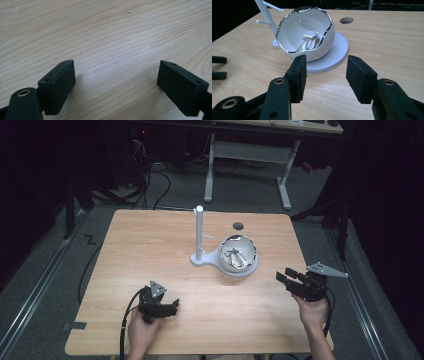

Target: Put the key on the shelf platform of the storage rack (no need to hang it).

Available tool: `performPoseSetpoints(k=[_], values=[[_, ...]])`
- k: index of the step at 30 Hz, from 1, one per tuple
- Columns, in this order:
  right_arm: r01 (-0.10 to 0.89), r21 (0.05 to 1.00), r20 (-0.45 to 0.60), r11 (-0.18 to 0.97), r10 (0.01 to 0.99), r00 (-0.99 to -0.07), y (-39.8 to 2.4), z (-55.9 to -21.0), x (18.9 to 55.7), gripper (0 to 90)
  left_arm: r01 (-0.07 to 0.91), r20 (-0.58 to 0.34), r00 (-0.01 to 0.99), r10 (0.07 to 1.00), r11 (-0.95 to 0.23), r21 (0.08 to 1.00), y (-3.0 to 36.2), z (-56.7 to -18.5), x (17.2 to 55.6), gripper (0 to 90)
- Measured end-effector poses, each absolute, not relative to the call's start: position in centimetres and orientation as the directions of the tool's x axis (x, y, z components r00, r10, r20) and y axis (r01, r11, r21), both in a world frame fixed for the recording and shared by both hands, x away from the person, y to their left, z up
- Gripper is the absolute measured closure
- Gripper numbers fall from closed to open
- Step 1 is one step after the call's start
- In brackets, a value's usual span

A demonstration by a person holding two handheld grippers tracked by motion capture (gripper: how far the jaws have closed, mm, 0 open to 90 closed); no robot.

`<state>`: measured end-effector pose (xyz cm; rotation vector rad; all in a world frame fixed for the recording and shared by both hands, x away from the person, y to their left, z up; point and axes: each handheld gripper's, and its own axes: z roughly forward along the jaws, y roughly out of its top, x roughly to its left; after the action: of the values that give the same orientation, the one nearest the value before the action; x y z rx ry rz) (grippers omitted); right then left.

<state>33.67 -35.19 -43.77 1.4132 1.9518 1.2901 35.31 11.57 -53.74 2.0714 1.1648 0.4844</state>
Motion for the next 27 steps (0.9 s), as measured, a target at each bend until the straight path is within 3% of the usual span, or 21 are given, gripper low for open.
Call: performPoseSetpoints(k=[27], values=[[0.551, 0.831, 0.202, 0.075, 0.882, -0.426, -34.2, -46.5, 31.7, 51.5, 0.588, -0.016, 0.526, 0.851, -0.350, 0.729, 11.6, -53.7, 35.3, 15.4]])
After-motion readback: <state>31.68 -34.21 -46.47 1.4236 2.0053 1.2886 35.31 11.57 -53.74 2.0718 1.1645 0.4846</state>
